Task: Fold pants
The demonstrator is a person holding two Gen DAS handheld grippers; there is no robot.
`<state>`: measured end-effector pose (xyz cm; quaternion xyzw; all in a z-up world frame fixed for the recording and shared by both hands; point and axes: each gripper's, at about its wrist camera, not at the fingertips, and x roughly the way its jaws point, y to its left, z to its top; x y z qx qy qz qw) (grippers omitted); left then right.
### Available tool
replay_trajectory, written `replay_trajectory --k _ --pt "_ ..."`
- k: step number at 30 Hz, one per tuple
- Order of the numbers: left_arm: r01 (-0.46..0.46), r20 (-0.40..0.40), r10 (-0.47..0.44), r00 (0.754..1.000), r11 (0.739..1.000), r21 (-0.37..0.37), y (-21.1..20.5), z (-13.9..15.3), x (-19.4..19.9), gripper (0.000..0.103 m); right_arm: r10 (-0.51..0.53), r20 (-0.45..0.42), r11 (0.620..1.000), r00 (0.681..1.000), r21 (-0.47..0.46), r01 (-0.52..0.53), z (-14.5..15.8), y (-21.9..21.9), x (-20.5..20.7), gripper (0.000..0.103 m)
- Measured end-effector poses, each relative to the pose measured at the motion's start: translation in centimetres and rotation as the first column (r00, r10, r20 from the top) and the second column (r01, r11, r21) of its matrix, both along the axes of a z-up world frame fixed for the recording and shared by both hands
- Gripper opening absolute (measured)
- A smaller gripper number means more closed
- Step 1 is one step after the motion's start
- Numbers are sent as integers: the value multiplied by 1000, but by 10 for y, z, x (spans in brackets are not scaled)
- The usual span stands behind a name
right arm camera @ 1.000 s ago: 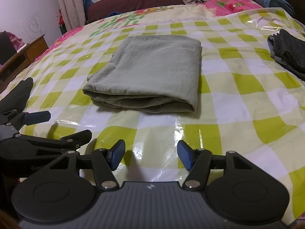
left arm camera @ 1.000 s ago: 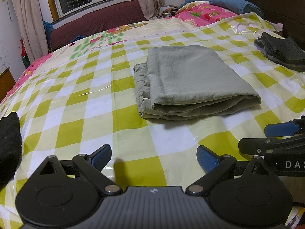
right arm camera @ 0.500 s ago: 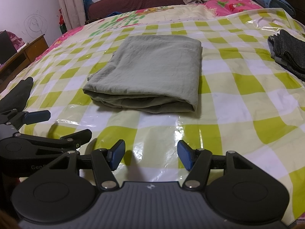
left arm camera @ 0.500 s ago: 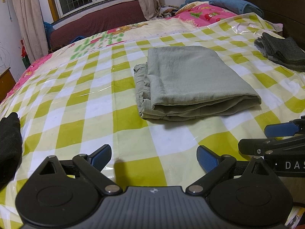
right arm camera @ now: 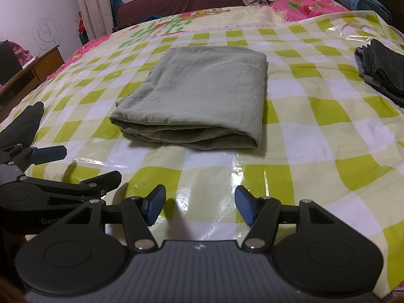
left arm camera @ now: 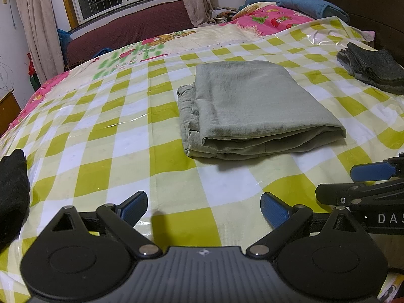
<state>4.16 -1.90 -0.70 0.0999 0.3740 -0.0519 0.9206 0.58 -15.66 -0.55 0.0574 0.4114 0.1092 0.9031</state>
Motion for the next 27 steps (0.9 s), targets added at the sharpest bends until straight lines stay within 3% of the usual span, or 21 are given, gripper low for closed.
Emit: replay_trajectory --k 27 --pt "-1 17 1 1000 1000 5 0 5 -1 103 0 0 1000 1000 0 0 0 0 0 62"
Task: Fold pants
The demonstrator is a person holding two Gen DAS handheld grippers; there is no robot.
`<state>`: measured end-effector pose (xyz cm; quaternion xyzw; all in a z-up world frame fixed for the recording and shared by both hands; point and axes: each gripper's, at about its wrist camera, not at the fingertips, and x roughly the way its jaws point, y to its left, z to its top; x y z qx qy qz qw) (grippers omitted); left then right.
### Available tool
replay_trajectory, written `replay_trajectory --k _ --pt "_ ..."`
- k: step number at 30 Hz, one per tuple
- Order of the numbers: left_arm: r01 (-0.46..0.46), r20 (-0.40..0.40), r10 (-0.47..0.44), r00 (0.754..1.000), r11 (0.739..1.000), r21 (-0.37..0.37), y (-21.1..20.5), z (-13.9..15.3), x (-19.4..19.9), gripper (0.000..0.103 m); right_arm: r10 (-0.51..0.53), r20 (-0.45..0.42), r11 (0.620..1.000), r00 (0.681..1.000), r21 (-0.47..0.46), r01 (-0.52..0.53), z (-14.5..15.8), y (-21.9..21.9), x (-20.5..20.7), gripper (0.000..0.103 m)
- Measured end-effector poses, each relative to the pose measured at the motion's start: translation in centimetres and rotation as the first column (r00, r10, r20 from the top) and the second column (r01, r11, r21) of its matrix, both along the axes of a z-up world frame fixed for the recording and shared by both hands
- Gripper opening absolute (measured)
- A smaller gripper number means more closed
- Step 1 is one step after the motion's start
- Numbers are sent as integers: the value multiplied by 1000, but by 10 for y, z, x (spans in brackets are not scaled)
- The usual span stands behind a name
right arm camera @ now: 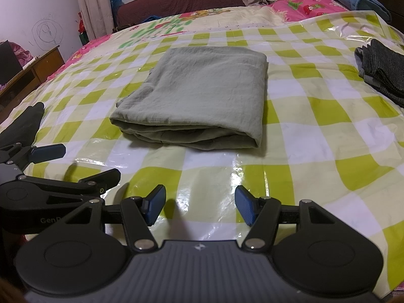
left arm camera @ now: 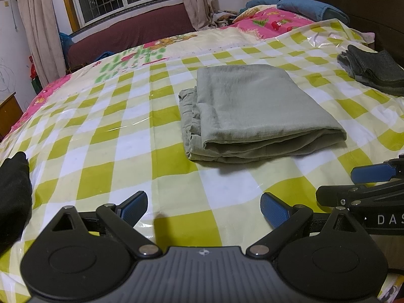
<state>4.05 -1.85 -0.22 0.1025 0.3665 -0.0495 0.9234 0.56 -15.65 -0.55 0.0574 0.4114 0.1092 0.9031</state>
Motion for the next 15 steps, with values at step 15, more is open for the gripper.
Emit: replay_trajectory --k 15 --pt "2 4 -2 1000 1000 3 0 1 0 103 0 0 1000 1000 0 0 0 0 0 62"
